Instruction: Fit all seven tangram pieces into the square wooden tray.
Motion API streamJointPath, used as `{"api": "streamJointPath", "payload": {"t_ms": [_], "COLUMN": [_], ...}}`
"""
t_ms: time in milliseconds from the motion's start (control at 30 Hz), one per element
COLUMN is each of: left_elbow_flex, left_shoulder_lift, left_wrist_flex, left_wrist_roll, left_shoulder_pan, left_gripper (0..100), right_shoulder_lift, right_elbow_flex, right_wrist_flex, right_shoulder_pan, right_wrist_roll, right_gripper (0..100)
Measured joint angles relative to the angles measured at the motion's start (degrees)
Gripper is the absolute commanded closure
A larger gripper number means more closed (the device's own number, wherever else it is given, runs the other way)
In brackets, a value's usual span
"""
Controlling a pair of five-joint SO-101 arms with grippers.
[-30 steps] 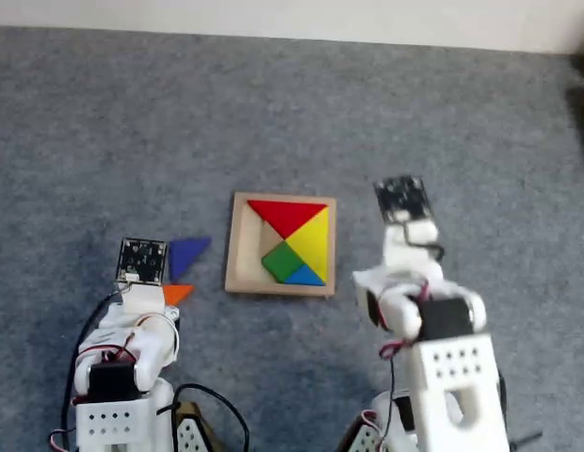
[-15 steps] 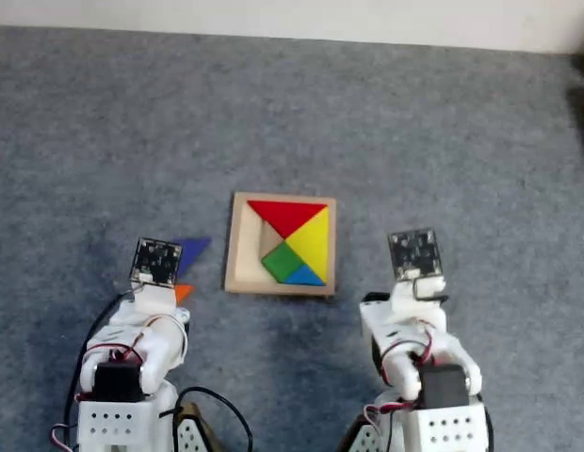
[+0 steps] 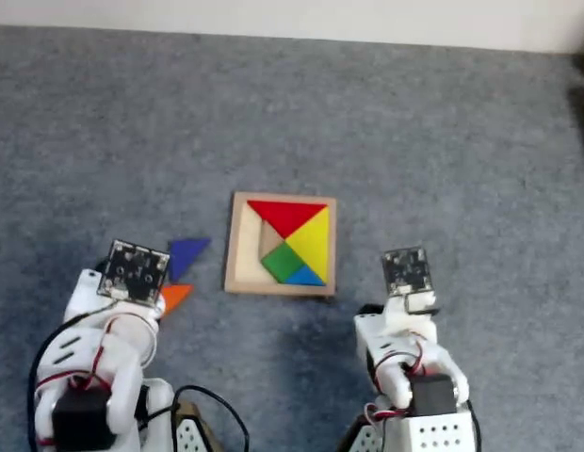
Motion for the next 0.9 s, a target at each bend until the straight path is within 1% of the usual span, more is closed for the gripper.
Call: {"api": "streamJointPath", "payload": {"t_ms": [67, 167, 367, 500, 900], "left_elbow_flex": [-1.7, -3.5, -8.4, -9.4, -9.4], "left_shoulder_lift": [0.1, 3.2, 19.4, 30.2, 60.0], "left_wrist_flex": [1.7, 4.1, 5.5, 5.5, -6.7], "left_wrist_roll": [-1.7, -3.9, -7.2, -7.5, -7.6], "left_shoulder_pan": [0.0, -0.8, -2.6, -2.6, -2.5], "left_gripper": [88, 86, 77, 76, 78], "right_shoulder_lift": [0.0, 0.0, 0.0, 0.0, 0.0], "right_elbow_flex": [0.0, 0.0, 0.0, 0.0, 0.0], "right_wrist_flex": [0.0, 0.0, 0.0, 0.0, 0.0], "right_shoulder_pan": [0.0, 0.0, 0.0, 0.0, 0.1], "right_wrist_roll": [0.0, 0.0, 0.0, 0.0, 0.0], "right_gripper": [99.4, 99.4, 99.4, 99.4, 99.4]}}
